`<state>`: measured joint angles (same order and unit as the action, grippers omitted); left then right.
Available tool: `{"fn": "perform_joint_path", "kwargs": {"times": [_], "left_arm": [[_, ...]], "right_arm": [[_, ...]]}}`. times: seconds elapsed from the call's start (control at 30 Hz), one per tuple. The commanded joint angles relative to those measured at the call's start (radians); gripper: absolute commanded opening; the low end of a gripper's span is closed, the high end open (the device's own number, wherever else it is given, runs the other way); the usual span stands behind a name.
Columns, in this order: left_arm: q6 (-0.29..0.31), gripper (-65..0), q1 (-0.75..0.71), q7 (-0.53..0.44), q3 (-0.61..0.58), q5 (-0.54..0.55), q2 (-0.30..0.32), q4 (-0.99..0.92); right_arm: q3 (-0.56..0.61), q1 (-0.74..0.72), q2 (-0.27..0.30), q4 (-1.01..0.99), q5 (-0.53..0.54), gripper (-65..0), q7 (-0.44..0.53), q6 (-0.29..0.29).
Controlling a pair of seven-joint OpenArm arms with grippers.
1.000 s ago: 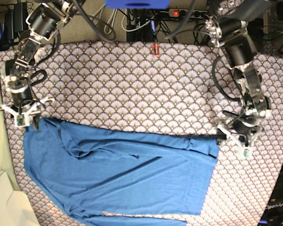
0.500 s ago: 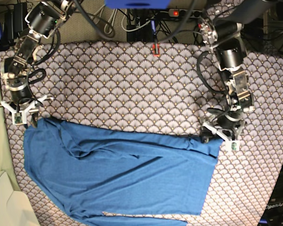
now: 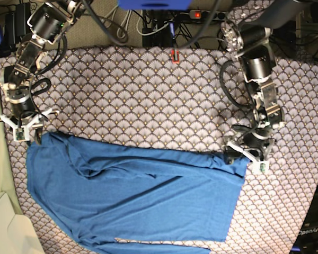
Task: Fold the T-shirt properly
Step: 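Lower both grippers and grasp the shirt edge corners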
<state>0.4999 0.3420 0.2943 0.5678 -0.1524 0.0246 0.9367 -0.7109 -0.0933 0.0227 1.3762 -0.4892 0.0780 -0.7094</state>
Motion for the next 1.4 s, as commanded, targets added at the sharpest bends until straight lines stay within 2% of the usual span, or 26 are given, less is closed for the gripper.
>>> {"fn": "perform_joint_path", "kwargs": {"times": [0.0,0.07,0.13,0.2,0.83,0.93,1.07,1.3,1.37], "left_arm": [[0.004,-17.9,0.025,-0.022,0.001,0.012,0.008,0.017],[-0.008,-17.9,0.025,-0.022,0.001,0.012,0.01,0.017],[-0.053,-17.9,0.025,-0.022,0.001,0.012,0.011,0.017],[-0.07,-17.8,0.025,-0.022,0.001,0.012,0.013,0.017],[-0.068,-18.6,0.045,-0.025,-0.009,0.012,0.033,-0.072],[-0.068,-23.9,0.045,-0.025,-0.01,0.012,0.033,-0.072],[-0.068,-35.8,0.055,-0.025,-0.042,0.012,0.034,-0.074],[-0.068,-37.8,0.058,-0.025,-0.079,0.012,0.053,-0.074],[-0.066,-40.7,0.058,-0.025,-0.079,0.012,0.054,-0.074]], "right_arm": [[0.0,-0.016,0.018,0.016,0.022,-44.6,0.029,0.011],[0.0,-0.016,0.019,0.016,0.022,-44.6,0.029,0.011],[0.0,-0.015,0.019,0.016,0.022,-44.6,0.029,0.011],[0.0,-0.015,0.019,0.016,0.022,-44.6,0.029,0.011],[-0.005,-0.009,0.032,0.016,0.022,-44.6,0.029,0.011],[-0.005,-0.009,0.033,0.016,0.022,-44.7,0.029,0.011],[0.0,-0.007,0.035,0.013,0.022,-44.6,0.027,0.011],[0.003,-0.018,0.062,-0.076,0.019,-44.5,0.027,0.011],[0.003,-0.039,0.078,-0.119,0.019,-44.5,0.027,0.011]]}}
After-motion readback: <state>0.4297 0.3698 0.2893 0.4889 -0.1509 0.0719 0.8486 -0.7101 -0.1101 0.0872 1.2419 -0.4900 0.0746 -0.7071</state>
